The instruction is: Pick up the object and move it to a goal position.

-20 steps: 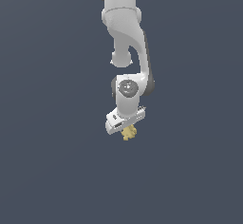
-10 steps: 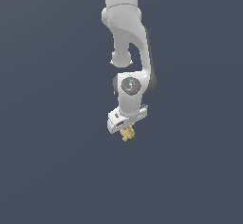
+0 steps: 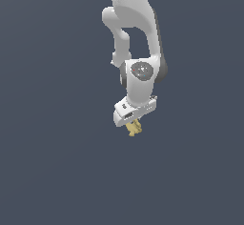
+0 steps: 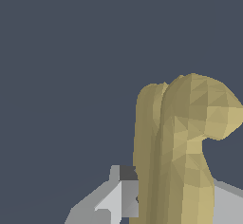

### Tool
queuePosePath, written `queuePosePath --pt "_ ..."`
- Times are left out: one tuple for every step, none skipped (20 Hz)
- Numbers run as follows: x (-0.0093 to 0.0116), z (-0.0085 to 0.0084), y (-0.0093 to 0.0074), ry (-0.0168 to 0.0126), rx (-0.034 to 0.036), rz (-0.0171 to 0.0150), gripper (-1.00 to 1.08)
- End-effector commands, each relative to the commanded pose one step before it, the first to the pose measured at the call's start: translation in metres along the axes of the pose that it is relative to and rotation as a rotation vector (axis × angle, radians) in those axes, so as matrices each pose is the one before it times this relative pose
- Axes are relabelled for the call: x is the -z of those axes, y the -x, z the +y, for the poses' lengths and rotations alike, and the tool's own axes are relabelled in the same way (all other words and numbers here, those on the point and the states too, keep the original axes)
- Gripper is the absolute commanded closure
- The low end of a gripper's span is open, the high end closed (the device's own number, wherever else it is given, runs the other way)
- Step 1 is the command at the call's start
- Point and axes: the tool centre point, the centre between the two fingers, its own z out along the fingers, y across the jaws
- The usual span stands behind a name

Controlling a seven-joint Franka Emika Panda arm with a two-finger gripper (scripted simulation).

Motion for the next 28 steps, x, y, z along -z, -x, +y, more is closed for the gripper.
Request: queuePosePath --pt "0.02390 -0.01095 -0.00430 0.00040 0.00057 0.00009 1.08" --pt "0.01059 -0.00471 -0.00181 0.00000 0.00000 0.00000 1.08" --pt "0.01060 -0.00491 -0.00199 -0.00015 0.00005 -0.00067 1.08" --pt "0.01135 -0.00504 -0.00196 0.00000 0.00000 0.00000 1.08" --pt "0.01113 -0.00506 -0.00206 -0.00016 0.00002 -0.00046 1.08" --pt "0.01114 -0.00505 -0.00208 -0.00019 0.00001 -0.00045 1.08" --pt "0.01145 -0.00507 -0.00202 0.00000 0.00000 0.00000 1.08" --pt "0.01114 -0.00501 -0.00211 -0.00024 -0.00001 -0.00043 1.08" --pt "0.01141 -0.00505 -0.00205 0.00000 0.00000 0.00000 1.08" --pt "0.01097 -0.00492 -0.00218 -0.00037 -0.00005 -0.00058 1.08" --pt "0.01135 -0.00501 -0.00209 0.00000 0.00000 0.00000 1.08" --pt "0.01091 -0.00483 -0.00221 -0.00041 -0.00011 -0.00054 1.08" --pt "0.01120 -0.00493 -0.00211 0.00000 0.00000 0.00000 1.08" --pt "0.01107 -0.00487 -0.00212 0.00000 0.00000 0.00000 1.08" --pt "0.01056 -0.00457 -0.00223 -0.00043 -0.00020 -0.00051 1.08" --pt "0.01081 -0.00474 -0.00214 0.00000 0.00000 0.00000 1.08" --pt "0.01033 -0.00441 -0.00224 -0.00042 -0.00026 -0.00048 1.08" --pt "0.01056 -0.00463 -0.00216 0.00000 0.00000 0.00000 1.08" --pt "0.01010 -0.00423 -0.00227 -0.00040 -0.00034 -0.00045 1.08" --pt "0.00999 -0.00436 -0.00214 0.00000 0.00000 0.00000 1.08" --pt "0.00905 -0.00371 -0.00213 -0.00038 -0.00041 -0.00041 1.08" --pt "0.00874 -0.00381 -0.00196 0.00000 0.00000 0.00000 1.08" --pt "0.00814 -0.00354 -0.00186 0.00000 0.00000 0.00000 1.08" --pt "0.00716 -0.00271 -0.00186 -0.00049 -0.00066 -0.00053 1.08" --pt "0.00698 -0.00304 -0.00166 0.00000 0.00000 0.00000 1.08" --pt "0.00642 -0.00278 -0.00157 0.00000 0.00000 0.00000 1.08" --pt "0.00586 -0.00253 -0.00149 0.00000 0.00000 0.00000 1.08" --pt "0.00507 -0.00185 -0.00148 -0.00030 -0.00052 -0.00035 1.08"
